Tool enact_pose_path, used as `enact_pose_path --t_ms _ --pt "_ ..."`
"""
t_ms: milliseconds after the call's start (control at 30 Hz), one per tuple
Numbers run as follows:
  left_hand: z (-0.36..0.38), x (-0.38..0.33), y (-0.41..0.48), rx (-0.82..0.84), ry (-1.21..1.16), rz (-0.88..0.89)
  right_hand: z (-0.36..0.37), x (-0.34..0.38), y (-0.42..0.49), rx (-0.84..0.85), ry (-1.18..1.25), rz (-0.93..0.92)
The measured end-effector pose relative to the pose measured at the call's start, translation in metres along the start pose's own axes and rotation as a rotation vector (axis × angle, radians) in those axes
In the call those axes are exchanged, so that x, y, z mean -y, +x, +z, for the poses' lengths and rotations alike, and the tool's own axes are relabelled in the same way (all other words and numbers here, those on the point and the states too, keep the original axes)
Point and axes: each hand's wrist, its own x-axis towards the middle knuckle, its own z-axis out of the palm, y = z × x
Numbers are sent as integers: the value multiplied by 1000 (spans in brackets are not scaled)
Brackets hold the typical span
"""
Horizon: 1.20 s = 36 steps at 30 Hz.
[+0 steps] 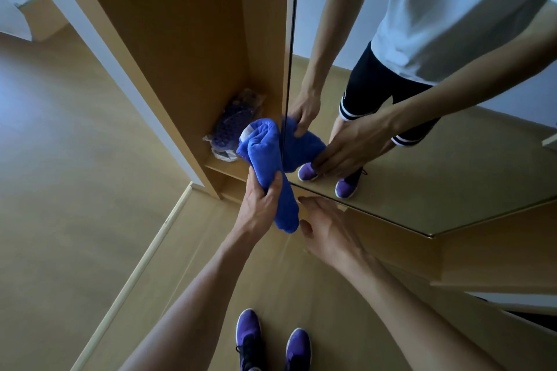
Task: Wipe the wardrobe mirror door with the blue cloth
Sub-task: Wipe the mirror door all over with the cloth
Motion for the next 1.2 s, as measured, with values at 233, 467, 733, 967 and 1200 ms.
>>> enact_pose_path --t_ms 233,467,733,967,1200 --pt "-8 41 16 85 -1 -117 22 -22 1 131 111 200" --pt "-4 43 36 27 -175 -228 45 -10 23 254 591 564" --pt "-1 54 30 1 -346 -263 59 17 25 414 1312 980" --pt "-21 39 35 41 -365 -272 61 19 32 8 1745 1071" --pt "-26 37 35 -143 -535 -464 60 28 35 -106 1768 1139"
